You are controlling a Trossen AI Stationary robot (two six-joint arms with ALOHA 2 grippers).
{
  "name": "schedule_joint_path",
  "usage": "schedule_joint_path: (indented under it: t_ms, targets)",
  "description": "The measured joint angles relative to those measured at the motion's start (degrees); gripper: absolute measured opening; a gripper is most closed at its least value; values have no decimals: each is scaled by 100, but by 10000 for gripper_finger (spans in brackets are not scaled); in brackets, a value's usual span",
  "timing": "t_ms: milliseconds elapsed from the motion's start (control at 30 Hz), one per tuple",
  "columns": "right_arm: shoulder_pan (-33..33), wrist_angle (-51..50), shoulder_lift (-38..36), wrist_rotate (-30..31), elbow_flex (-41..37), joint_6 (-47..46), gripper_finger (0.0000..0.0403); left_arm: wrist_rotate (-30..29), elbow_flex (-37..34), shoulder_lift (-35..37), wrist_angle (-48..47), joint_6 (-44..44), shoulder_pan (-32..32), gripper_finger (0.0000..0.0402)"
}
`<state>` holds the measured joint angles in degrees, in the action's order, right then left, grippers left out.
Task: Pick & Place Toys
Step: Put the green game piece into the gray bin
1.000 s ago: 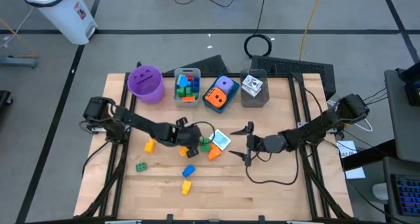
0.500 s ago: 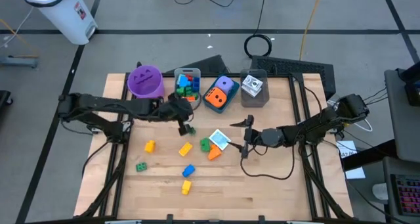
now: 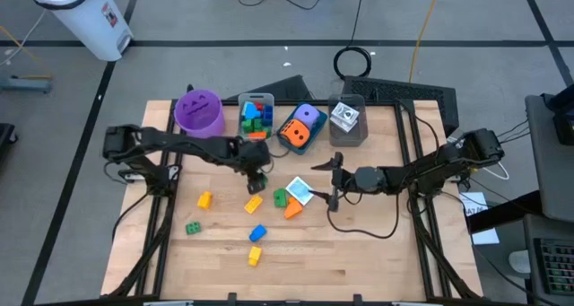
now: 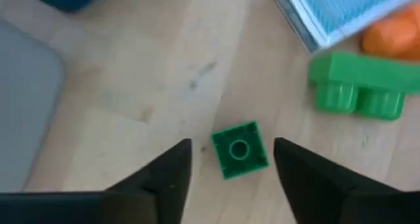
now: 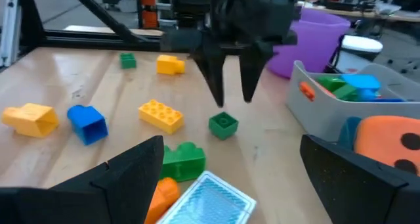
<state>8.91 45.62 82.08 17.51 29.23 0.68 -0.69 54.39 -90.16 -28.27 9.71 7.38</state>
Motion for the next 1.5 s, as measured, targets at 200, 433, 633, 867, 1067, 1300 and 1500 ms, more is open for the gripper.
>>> schedule_joint_path:
  t_ms: [200,433,633,867,1067,1300,1500]
  targets:
    - [-116,-9,2,-120,0,175,348,-287,0,-333,45,-14,-6,285]
    - [-286,-21,2,-128,0,196,348,-533,0,-386,170,408,-117,311]
    - [-340,-43,2,-133,0,198,348,-540,2,-488,265,641,-315,304]
    - [-416,-45,2,-135,0,233,348,-900,2,-589,330,710,-489,287]
    - [-451,-17,2,-137,0,372,348,-922,2,-708,431,713,-517,276]
    - [-451,-5,2,-139,0,461,348,-990,2,-722,405,746,-517,275]
    - [-449,-5,2,-139,0,473,348,-993,2,-801,380,759,-519,256]
